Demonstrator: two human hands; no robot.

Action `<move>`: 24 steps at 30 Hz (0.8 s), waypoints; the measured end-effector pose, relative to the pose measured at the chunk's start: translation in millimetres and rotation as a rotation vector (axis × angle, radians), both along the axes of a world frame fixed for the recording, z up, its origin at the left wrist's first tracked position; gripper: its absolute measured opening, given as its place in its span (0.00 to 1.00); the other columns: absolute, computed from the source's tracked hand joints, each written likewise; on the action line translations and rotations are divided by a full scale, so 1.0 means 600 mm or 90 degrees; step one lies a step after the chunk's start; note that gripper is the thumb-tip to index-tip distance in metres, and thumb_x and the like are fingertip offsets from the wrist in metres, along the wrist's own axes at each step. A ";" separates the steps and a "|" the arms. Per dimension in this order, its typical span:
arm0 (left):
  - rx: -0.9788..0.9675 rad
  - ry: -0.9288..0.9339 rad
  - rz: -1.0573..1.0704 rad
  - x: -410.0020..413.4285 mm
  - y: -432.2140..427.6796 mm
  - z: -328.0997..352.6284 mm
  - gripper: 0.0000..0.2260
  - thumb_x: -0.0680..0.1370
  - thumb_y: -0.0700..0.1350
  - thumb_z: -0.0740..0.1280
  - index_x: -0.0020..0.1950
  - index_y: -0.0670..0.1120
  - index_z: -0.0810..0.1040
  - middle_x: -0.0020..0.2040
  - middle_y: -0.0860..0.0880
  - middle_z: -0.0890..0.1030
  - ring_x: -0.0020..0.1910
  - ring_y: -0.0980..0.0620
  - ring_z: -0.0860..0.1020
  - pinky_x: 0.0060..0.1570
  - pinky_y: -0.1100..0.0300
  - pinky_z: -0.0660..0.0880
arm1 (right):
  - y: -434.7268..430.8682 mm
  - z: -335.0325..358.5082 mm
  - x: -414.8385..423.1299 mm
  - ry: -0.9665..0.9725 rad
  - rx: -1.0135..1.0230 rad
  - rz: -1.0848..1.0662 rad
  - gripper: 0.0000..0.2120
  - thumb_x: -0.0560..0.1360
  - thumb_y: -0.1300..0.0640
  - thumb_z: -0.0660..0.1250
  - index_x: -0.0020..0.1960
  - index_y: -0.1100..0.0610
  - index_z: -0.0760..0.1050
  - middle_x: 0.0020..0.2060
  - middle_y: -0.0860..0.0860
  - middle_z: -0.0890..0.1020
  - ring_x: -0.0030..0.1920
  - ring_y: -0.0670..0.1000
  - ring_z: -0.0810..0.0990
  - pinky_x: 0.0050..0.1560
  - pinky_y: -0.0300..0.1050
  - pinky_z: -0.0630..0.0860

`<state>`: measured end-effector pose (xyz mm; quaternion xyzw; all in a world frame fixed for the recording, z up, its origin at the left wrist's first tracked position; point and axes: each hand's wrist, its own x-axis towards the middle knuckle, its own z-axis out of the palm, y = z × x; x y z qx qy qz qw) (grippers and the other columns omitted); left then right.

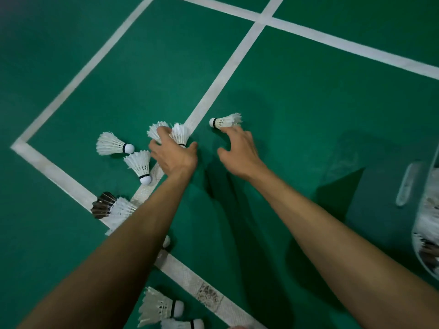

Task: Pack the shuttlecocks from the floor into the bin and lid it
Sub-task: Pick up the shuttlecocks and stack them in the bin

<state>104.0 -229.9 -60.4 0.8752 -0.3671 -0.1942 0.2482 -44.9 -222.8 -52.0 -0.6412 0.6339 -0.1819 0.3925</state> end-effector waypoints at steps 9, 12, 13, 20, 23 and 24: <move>-0.074 0.095 -0.066 -0.058 0.040 0.021 0.27 0.61 0.60 0.77 0.47 0.41 0.81 0.47 0.38 0.82 0.47 0.36 0.82 0.44 0.48 0.79 | 0.068 0.059 -0.030 0.022 -0.188 -0.125 0.20 0.73 0.57 0.65 0.64 0.60 0.78 0.61 0.55 0.80 0.61 0.58 0.75 0.65 0.54 0.72; -0.160 0.245 -0.115 -0.130 0.089 0.059 0.18 0.62 0.61 0.74 0.43 0.51 0.79 0.43 0.45 0.83 0.45 0.41 0.81 0.46 0.47 0.81 | 0.084 0.120 -0.049 0.099 -0.308 -0.190 0.17 0.70 0.59 0.66 0.57 0.60 0.81 0.52 0.55 0.83 0.55 0.59 0.78 0.55 0.54 0.76; -0.180 0.309 -0.113 -0.152 0.101 0.077 0.17 0.62 0.61 0.73 0.42 0.51 0.79 0.41 0.47 0.83 0.41 0.44 0.80 0.44 0.50 0.80 | 0.091 0.142 -0.055 0.110 -0.335 -0.194 0.16 0.69 0.59 0.65 0.55 0.59 0.82 0.51 0.55 0.84 0.53 0.59 0.79 0.53 0.53 0.77; -0.259 0.576 -0.256 -0.290 0.178 0.242 0.08 0.77 0.36 0.69 0.41 0.46 0.73 0.26 0.57 0.74 0.26 0.59 0.68 0.27 0.66 0.65 | 0.186 0.313 -0.184 0.130 -0.457 -0.250 0.07 0.73 0.58 0.69 0.48 0.56 0.84 0.44 0.51 0.85 0.44 0.54 0.83 0.44 0.48 0.80; -0.274 0.607 -0.340 -0.364 0.213 0.300 0.10 0.67 0.32 0.67 0.45 0.43 0.77 0.31 0.50 0.75 0.28 0.54 0.68 0.28 0.64 0.66 | 0.246 0.357 -0.283 0.098 -0.466 -0.362 0.08 0.71 0.60 0.69 0.48 0.53 0.84 0.40 0.47 0.86 0.40 0.50 0.84 0.43 0.48 0.81; -0.275 0.602 -0.365 -0.390 0.225 0.311 0.12 0.64 0.33 0.67 0.46 0.42 0.78 0.32 0.49 0.75 0.29 0.53 0.68 0.29 0.62 0.66 | 0.265 0.364 -0.320 0.080 -0.442 -0.403 0.07 0.70 0.60 0.70 0.47 0.52 0.83 0.38 0.46 0.85 0.39 0.49 0.83 0.42 0.49 0.81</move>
